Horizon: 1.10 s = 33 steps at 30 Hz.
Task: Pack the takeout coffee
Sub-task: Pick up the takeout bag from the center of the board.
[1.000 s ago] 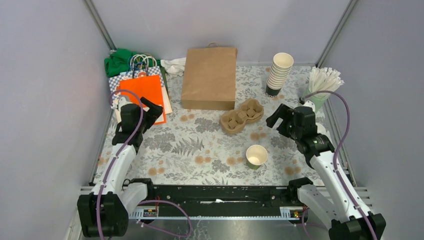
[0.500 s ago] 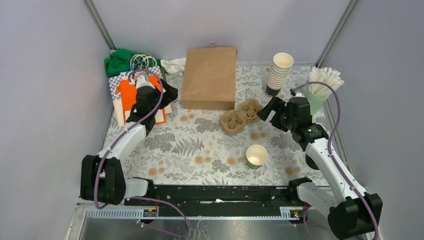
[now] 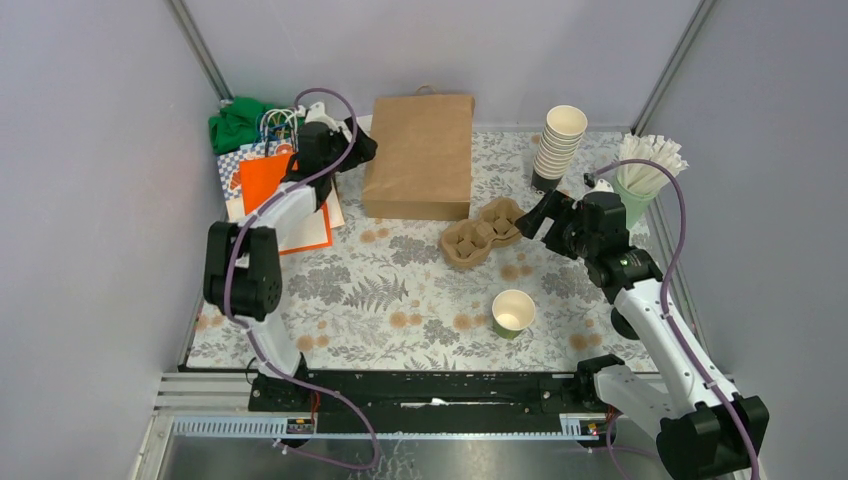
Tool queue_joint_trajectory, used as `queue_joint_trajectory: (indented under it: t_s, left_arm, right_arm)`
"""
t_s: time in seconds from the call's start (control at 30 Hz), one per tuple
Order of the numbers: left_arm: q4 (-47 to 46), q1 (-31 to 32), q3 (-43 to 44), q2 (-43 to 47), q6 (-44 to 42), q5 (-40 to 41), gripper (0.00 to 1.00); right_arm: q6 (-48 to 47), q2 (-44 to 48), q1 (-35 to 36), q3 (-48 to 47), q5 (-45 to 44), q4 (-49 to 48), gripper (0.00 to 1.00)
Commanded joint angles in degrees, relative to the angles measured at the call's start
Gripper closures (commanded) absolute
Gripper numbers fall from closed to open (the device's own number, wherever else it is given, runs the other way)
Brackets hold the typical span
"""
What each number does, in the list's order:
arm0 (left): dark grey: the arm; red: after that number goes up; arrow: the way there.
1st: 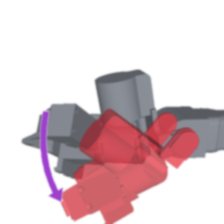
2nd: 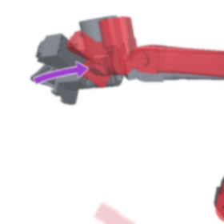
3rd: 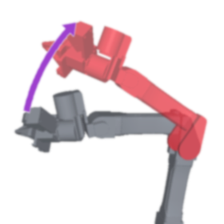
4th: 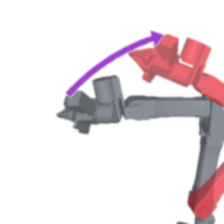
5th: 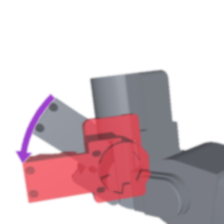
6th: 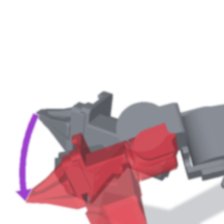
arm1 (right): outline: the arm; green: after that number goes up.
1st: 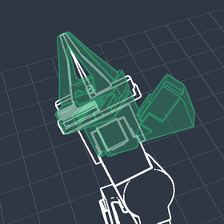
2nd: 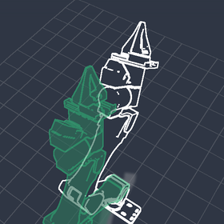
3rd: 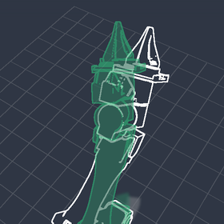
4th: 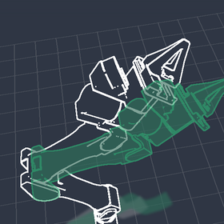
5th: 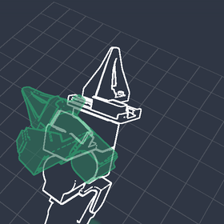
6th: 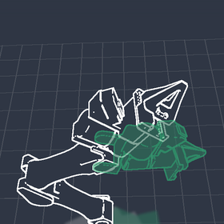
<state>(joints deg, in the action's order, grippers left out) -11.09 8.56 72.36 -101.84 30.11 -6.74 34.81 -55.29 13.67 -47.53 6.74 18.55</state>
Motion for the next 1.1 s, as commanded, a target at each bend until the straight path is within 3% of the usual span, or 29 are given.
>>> queue_joint_trajectory:
  t_s: [0.0, 0.13, 0.47, 0.73, 0.9, 1.07]
  left_arm:
    - [6.0, -0.8, 10.0, -6.2, -2.2, -3.6, 0.24]
    - [6.1, -1.8, 15.4, -11.9, -0.3, -7.4, 0.34]
    - [2.9, -3.2, 20.1, -17.7, 4.2, -13.6, 0.35]
    - [-1.6, -4.6, 20.0, -19.9, 8.8, -21.1, 0.61]
    - [-3.9, -4.7, 18.8, -18.7, 9.0, -23.1, 1.00]
    - [-7.3, -4.7, 12.2, -10.7, 6.7, -18.4, 1.00]
  right_arm:
    - [-0.7, 1.3, 0.5, -1.0, -0.1, -0.5, 0.06]
    - [-1.2, 1.6, 0.4, -1.1, -0.9, -0.4, 0.06]
    - [-1.6, 1.2, 0.5, -1.4, -1.7, -0.2, 0.06]
    - [-1.6, 0.5, 0.5, -1.6, -1.3, -0.5, 0.06]
    - [-0.9, -0.3, 0.5, -2.4, 0.1, -0.5, 0.06]
    - [-0.7, -1.2, 0.5, -3.1, 1.5, -0.8, 0.06]
